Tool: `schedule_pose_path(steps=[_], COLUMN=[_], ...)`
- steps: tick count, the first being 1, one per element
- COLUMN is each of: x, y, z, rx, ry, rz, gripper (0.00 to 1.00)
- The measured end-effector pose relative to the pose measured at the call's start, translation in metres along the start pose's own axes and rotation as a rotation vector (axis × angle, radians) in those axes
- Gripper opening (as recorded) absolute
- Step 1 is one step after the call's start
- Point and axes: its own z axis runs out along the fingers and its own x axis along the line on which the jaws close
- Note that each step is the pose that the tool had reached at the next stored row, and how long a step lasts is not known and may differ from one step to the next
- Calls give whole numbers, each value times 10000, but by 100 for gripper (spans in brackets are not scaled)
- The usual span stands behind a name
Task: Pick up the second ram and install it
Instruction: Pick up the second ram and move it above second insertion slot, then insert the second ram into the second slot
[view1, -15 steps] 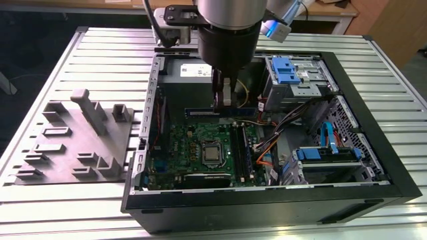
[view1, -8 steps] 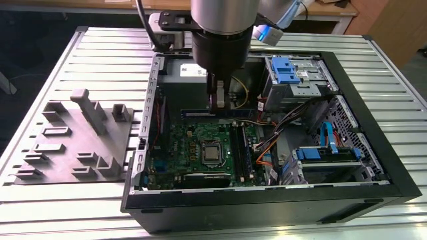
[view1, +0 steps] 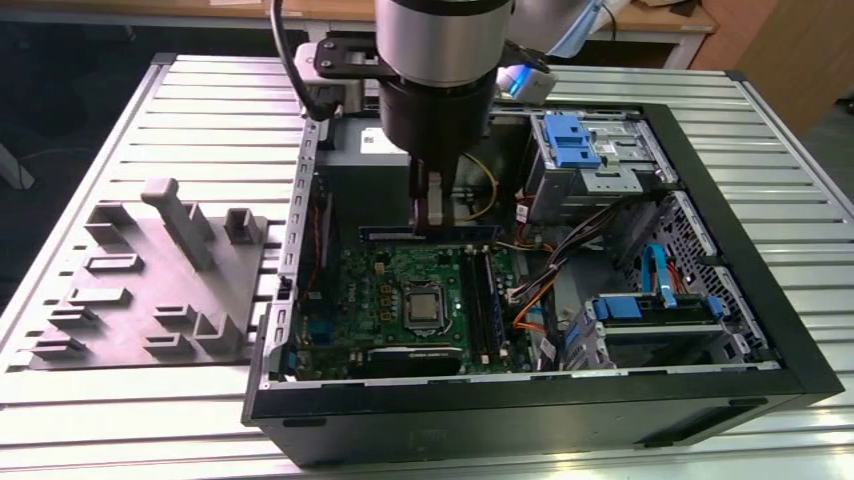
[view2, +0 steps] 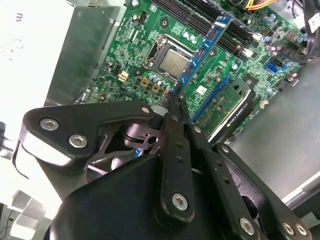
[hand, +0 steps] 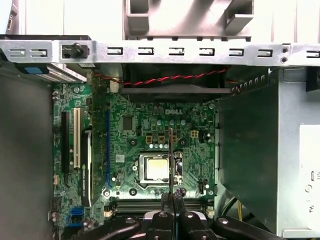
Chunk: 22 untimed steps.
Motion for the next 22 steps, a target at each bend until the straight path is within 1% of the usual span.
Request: schedule_pose_path(steps=[11,16,22], x=[5,6,6], y=[40,42,42], z=[119,152,156], rx=[0,-1,-1], ry=[0,1,1], rz=[-1,0,0], gripper=[11,11,11])
